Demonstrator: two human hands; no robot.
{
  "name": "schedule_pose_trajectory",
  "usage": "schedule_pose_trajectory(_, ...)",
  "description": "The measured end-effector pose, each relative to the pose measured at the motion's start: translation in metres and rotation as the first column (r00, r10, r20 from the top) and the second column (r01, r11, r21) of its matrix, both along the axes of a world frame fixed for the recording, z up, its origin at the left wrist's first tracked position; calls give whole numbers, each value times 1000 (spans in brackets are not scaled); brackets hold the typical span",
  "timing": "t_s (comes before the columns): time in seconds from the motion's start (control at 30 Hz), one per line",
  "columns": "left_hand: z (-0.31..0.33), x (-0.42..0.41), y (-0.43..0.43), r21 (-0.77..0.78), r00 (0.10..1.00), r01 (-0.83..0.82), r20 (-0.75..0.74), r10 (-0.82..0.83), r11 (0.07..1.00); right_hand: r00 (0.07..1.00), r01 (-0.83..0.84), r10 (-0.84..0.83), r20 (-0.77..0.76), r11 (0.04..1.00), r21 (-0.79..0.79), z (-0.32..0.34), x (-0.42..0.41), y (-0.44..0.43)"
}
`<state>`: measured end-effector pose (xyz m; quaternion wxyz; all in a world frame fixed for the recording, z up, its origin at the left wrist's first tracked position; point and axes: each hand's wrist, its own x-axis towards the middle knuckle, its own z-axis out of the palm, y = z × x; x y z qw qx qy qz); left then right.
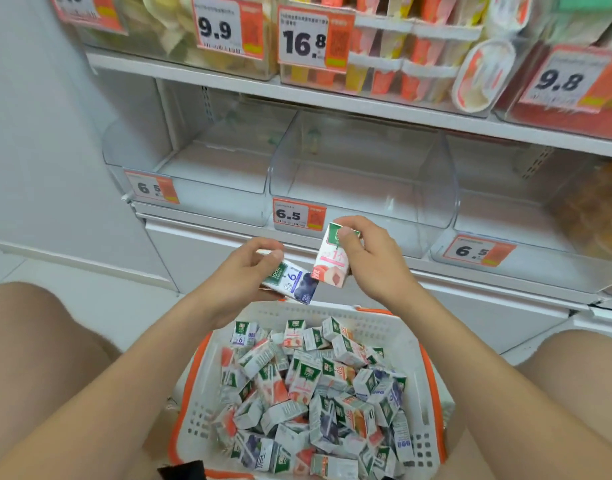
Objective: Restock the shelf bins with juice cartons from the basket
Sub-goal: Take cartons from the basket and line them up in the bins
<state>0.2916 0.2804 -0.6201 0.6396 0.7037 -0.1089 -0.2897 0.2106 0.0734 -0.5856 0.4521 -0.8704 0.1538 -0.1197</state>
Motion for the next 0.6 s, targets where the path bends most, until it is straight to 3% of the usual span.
schedule_pose_trajectory(0.13, 26, 22, 11, 145, 987, -31, 158, 8, 989, 987, 83, -116, 111, 960, 268, 10, 12, 21)
schedule_pose_trajectory(0.27, 51, 55, 29, 224, 960, -61, 280, -5, 973, 989, 80, -142, 51, 783, 617, 19, 30, 37)
schedule_pose_trajectory(0.33, 59, 74, 39, 282, 930, -93, 367, -18, 955, 988, 49, -136, 74, 731, 681, 23, 37, 47)
schedule_pose_trajectory(0.5, 63, 118, 59, 563, 810, -193, 554, -193, 803, 924, -59, -101, 369, 915, 399, 43, 61, 79)
schedule_pose_trajectory(0.6, 56, 144, 70, 771, 781, -160, 481, -398, 617, 886, -107, 36, 462, 986, 129, 47, 102, 102)
